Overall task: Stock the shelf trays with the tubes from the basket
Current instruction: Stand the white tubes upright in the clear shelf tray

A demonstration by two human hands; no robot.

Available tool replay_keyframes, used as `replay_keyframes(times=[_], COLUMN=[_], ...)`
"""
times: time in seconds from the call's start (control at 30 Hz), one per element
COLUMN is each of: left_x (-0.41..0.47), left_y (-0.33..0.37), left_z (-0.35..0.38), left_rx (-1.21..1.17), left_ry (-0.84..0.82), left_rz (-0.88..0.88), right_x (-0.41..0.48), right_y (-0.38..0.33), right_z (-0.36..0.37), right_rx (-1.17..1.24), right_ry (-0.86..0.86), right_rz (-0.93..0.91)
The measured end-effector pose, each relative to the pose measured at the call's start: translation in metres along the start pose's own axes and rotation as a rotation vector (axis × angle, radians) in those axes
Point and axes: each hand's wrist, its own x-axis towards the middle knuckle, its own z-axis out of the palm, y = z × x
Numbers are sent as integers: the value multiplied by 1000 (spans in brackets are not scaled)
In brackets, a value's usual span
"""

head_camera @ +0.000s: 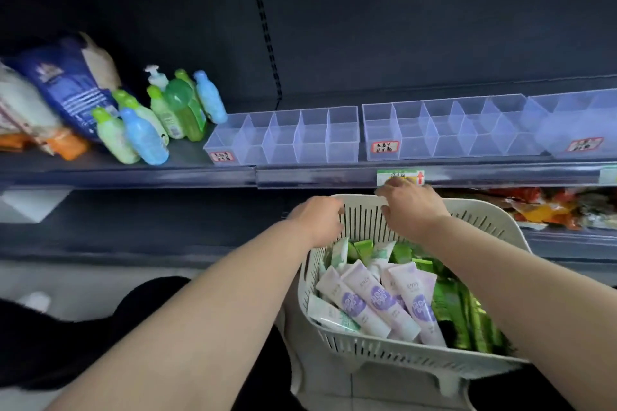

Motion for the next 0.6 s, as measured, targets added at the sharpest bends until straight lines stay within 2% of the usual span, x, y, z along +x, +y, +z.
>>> replay_keyframes(times=[0.1,0.2,0.3,0.37,0.47,0.6], left_x=[-11,-4,11,21,34,45], left_y=[2,5,3,-3,-15,-21], left_z=[-7,-20,-37,-45,-53,-53], left_rx=[48,103,157,188,216,187], left_ry=[96,292,424,410,301,202], left_rz=[25,52,0,-117,-273,-327], right_x=[-1,-1,11,23,38,45], right_y=[-2,2,8,11,15,18], right_z=[-12,-21,-26,-26,-25,-21], right_rx=[-18,-69,-116,-147,-156,-129], right_ry=[115,216,227,194,133,74], right_rz=[-6,-20,-21,2,30,53])
